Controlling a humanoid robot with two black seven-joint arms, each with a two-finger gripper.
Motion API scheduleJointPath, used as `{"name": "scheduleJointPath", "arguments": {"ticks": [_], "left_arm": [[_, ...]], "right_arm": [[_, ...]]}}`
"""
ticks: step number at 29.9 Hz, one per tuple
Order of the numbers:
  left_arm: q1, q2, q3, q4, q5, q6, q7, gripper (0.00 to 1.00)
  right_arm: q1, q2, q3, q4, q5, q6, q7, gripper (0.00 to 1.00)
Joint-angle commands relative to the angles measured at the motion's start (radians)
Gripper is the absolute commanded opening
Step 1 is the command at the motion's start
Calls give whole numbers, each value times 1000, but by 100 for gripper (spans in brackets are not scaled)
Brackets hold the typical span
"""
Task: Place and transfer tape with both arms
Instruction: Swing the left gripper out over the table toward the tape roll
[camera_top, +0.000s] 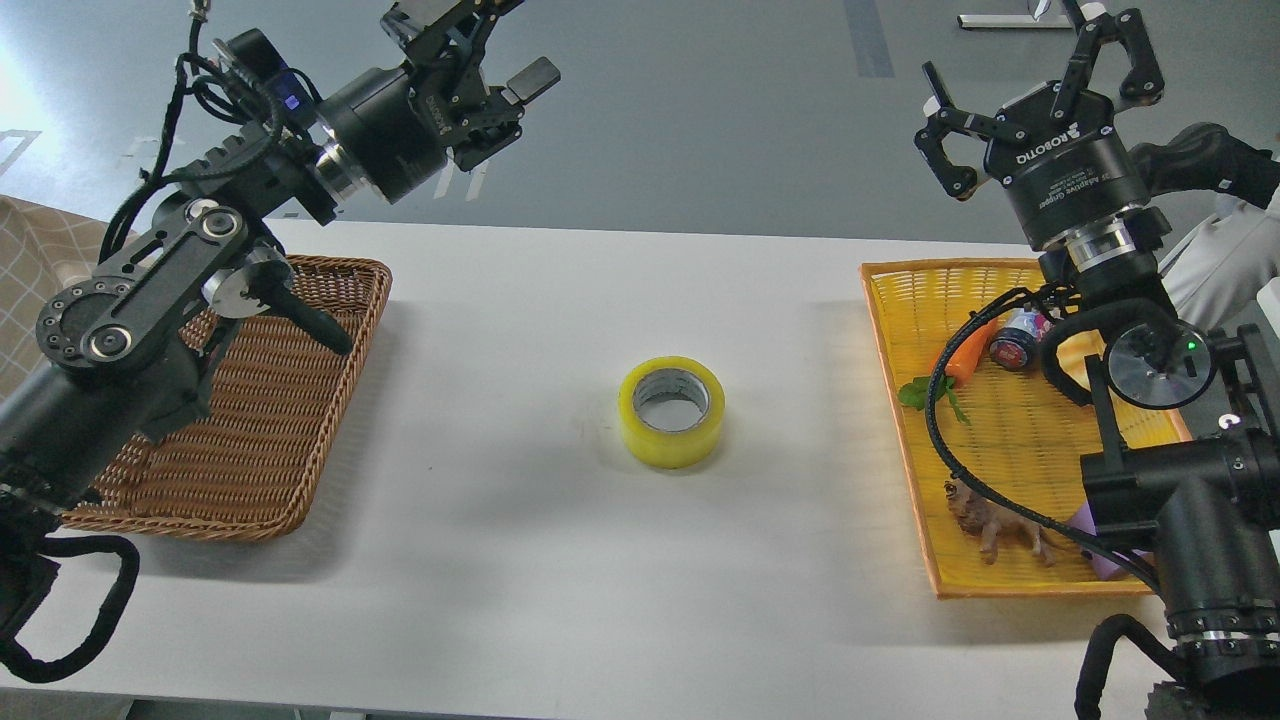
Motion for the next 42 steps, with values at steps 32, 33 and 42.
{"name": "scheduleJointPath", "arguments": {"ticks": [32, 33, 42], "left_arm": [[-55, -54, 315, -149, 954, 1, 337, 98], [-55, -55, 329, -142, 954, 1, 349, 98], [-52, -151, 406, -33, 952, 1, 375, 98]], "right_arm": [[-5, 0, -4, -8, -2, 0, 0, 100], [-5, 0, -2, -8, -2, 0, 0, 100], [-5, 0, -2, -8, -2, 0, 1, 100]]}}
